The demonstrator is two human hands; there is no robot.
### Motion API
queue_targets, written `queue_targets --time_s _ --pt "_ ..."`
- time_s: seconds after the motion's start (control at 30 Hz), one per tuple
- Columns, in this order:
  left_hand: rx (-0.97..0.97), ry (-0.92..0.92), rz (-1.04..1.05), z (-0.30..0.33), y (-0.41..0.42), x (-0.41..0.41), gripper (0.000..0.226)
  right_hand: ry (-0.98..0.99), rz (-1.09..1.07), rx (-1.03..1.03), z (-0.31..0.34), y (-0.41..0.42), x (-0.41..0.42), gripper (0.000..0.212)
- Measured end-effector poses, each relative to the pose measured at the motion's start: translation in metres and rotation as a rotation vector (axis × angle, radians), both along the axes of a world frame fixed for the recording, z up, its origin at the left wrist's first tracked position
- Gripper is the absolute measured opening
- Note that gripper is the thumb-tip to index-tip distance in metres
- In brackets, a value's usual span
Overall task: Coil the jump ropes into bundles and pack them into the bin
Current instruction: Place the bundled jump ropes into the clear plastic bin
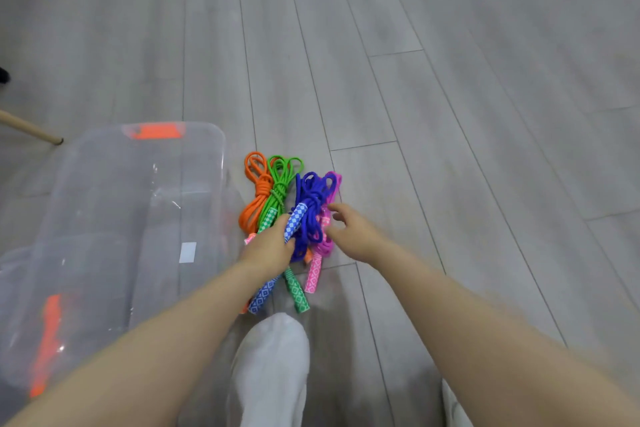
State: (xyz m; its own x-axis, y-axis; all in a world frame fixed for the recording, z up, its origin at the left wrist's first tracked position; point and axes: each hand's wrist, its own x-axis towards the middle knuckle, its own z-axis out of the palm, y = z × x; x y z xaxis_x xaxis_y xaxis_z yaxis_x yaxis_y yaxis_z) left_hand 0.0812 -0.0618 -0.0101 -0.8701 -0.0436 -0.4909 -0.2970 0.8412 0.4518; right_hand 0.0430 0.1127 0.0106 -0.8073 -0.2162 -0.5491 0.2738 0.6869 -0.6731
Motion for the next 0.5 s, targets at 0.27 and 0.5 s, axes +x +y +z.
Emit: queue_targets --time_s 0.27,0.5 --pt "0.037 -0.062 0.134 -0.040 -0.011 0.012 0.057 -0.019 0.084 0.095 -0.037 0.001 0.017 0.050" --pt "-0.113 -0.191 0.061 -0.032 -0.009 0.008 0.081 0.023 0.023 0.071 -0.036 -0.002 0.017 0.049"
